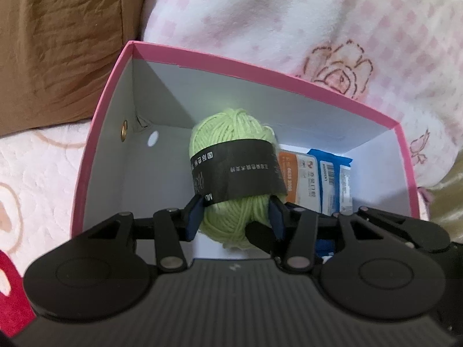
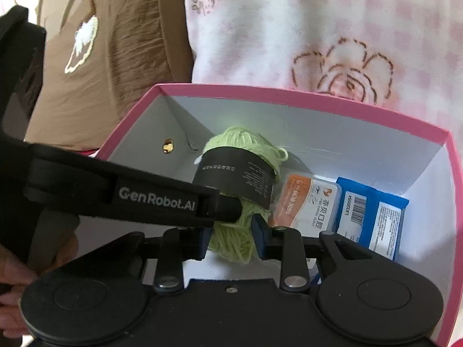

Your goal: Organize objects

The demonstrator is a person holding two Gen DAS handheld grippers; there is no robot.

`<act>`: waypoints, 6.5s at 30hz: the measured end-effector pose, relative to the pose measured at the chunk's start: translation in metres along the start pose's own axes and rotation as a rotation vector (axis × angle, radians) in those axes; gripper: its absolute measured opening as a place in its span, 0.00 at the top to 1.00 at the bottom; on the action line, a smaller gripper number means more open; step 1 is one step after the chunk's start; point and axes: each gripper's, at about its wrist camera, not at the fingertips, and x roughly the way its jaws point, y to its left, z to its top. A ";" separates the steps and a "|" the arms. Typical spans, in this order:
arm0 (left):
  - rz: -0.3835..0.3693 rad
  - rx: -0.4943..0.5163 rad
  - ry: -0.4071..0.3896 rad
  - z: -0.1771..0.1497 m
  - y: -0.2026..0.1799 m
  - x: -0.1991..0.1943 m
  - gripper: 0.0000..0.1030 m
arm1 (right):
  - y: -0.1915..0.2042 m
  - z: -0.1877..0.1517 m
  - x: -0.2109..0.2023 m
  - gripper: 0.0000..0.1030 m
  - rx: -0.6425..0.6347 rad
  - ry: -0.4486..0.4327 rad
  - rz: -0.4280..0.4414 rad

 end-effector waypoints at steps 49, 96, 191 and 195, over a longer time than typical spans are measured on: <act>0.015 0.159 -0.087 -0.120 -0.060 -0.211 0.07 | 0.055 -0.092 -0.218 0.07 -0.192 -0.186 0.081; -0.063 0.078 0.012 -0.239 -0.011 -0.180 0.06 | 0.070 -0.184 -0.189 0.04 -0.238 0.011 0.115; -0.132 -0.079 0.126 -0.267 0.026 -0.085 0.53 | 0.086 -0.228 -0.091 0.05 -0.292 0.038 0.082; -0.127 -0.072 0.114 -0.265 0.030 -0.093 0.47 | 0.079 -0.228 -0.084 0.06 -0.233 0.061 0.094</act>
